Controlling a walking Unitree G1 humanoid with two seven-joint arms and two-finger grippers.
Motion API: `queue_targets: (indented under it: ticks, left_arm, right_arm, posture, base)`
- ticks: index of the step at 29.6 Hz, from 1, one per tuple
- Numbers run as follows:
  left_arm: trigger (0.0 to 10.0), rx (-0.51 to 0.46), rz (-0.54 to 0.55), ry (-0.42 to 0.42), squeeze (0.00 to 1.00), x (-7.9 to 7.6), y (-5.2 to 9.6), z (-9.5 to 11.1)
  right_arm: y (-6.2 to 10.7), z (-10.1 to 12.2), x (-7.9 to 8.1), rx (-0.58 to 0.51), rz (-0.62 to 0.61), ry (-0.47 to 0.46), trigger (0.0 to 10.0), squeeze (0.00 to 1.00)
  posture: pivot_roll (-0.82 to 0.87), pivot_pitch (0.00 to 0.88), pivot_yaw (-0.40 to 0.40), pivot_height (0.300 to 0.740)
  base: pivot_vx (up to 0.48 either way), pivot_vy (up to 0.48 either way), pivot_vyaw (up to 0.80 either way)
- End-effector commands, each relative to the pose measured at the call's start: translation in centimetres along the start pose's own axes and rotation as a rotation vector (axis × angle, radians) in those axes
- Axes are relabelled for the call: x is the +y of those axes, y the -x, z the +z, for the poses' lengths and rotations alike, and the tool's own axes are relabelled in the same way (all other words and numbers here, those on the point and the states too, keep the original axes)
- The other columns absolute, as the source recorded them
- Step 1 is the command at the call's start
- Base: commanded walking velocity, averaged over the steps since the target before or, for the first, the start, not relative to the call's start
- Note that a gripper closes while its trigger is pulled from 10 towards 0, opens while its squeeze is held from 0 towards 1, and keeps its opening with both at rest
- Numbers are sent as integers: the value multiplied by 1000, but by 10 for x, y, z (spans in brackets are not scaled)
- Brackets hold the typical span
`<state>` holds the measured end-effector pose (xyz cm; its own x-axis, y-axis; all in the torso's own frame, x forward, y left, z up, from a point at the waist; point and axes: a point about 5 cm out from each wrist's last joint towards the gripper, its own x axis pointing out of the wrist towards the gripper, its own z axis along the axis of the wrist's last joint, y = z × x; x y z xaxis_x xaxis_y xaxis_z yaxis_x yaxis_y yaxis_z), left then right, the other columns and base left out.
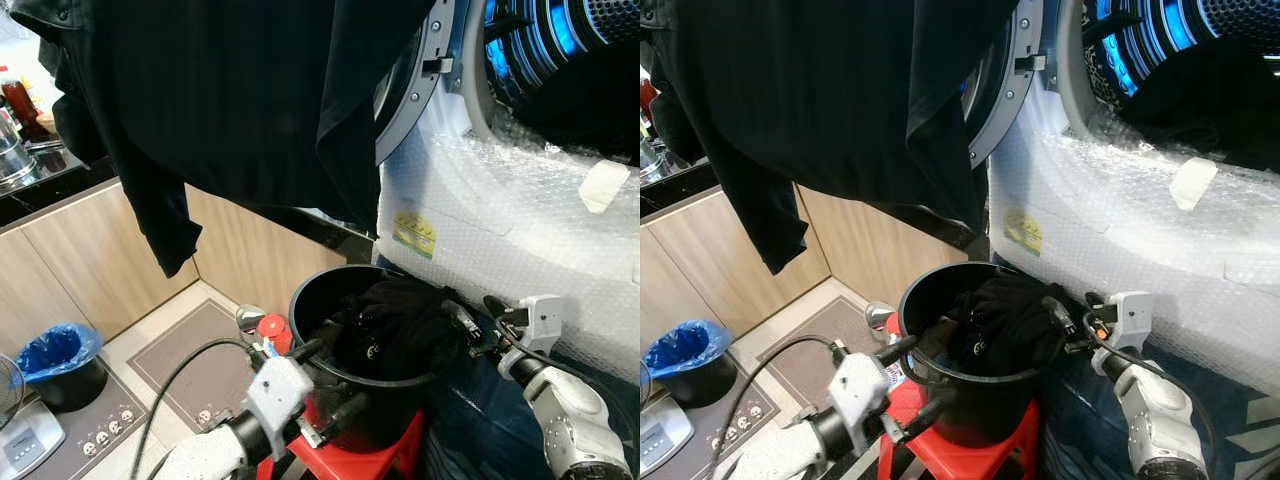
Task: Clothes washing
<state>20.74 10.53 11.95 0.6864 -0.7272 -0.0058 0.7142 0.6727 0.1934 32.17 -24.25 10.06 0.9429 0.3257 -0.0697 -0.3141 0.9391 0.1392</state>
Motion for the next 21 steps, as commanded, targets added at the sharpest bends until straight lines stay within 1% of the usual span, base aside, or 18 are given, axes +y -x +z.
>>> queue_targets:
  ticks: [1,2,3,6,8,13,15,16,17,21]
  left_arm:
    - [10000,-21,-8,-20,0,1,6,5]
    - [10000,-10,-6,-16,0,1,7,4]
    - [10000,7,-1,5,0,2,11,1]
    - [10000,-1,10,10,0,2,11,4]
    - [10000,-8,23,7,0,2,10,5]
    - [10000,-15,32,-3,0,3,7,6]
    - [10000,-32,39,-8,0,3,3,9]
    - [10000,-34,42,-7,0,3,2,9]
    - [10000,-34,38,1,0,3,2,9]
    - [10000,-33,37,10,0,2,1,8]
  right_arm:
    - [-3,2,2,9,22,32,10000,0]
    - [-3,2,2,12,30,31,10000,0]
    - [-2,1,4,10,53,68,10000,0]
    - [-2,-1,7,30,74,103,10000,0]
    - [-4,-5,13,59,104,154,10000,0]
    - [-9,-12,26,95,135,217,10000,0]
    - [-9,-18,35,123,199,230,10000,0]
    - [-8,-19,37,125,214,241,10000,0]
    - [-6,-23,39,151,241,258,10000,0]
    - [-5,-27,41,179,259,278,10000,0]
  posture:
    - [-71,45,54,740]
    - [-68,46,54,740]
    - [-65,46,54,740]
    - [-63,46,54,740]
    - [-61,43,51,740]
    - [-60,40,49,740]
    - [-59,36,48,740]
    - [-59,36,48,740]
    - [-59,36,48,740]
    - [-63,33,47,740]
  base:
    - [0,0,0]
    - [0,0,0]
    - [0,0,0]
    - [0,0,0]
    - [0,0,0]
    - [0,0,0]
    - [0,0,0]
    - [0,0,0]
    - [0,0,0]
    - [0,0,0]
